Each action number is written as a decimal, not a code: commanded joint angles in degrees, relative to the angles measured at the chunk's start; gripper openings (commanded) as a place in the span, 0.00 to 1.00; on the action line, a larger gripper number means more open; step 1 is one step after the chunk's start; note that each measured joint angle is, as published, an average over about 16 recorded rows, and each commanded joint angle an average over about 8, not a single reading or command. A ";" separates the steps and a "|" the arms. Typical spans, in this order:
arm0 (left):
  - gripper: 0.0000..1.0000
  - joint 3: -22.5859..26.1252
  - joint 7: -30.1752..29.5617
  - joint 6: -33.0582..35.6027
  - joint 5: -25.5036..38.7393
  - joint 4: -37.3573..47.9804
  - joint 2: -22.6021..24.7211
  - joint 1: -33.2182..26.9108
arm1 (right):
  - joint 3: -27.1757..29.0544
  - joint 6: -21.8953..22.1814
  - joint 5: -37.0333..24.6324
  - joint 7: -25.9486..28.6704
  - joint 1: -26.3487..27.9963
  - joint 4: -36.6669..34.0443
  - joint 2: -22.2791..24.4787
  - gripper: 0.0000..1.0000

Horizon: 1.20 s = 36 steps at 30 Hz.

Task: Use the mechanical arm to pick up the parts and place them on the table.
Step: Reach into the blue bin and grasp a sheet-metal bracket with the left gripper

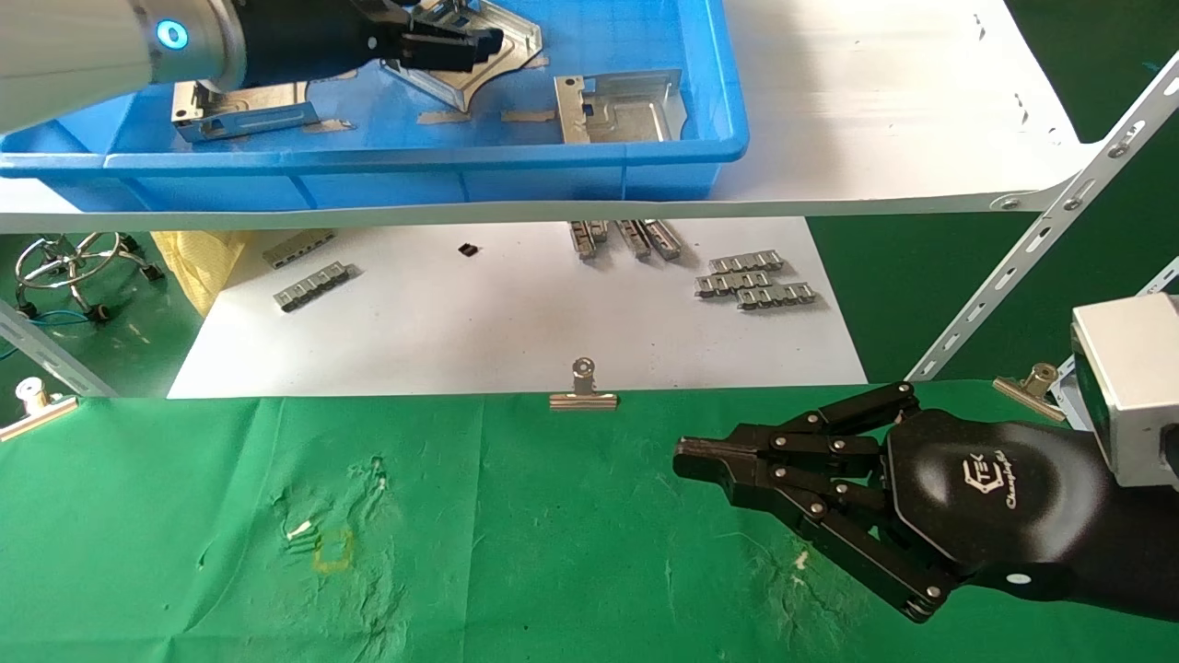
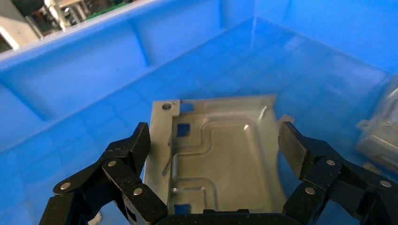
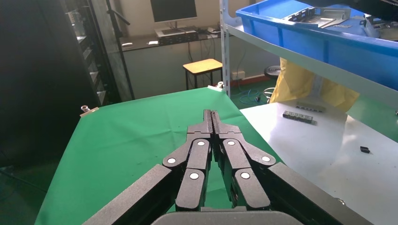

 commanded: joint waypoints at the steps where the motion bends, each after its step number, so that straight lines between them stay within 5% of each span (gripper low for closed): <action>1: 0.00 0.67 -0.72 -1.68 1.00 1.65 1.10 -0.77 | 0.00 0.00 0.00 0.00 0.00 0.00 0.00 1.00; 36: 0.00 2.41 -4.13 -5.25 3.50 2.85 1.35 -1.61 | 0.00 0.00 0.00 0.00 0.00 0.00 0.00 1.00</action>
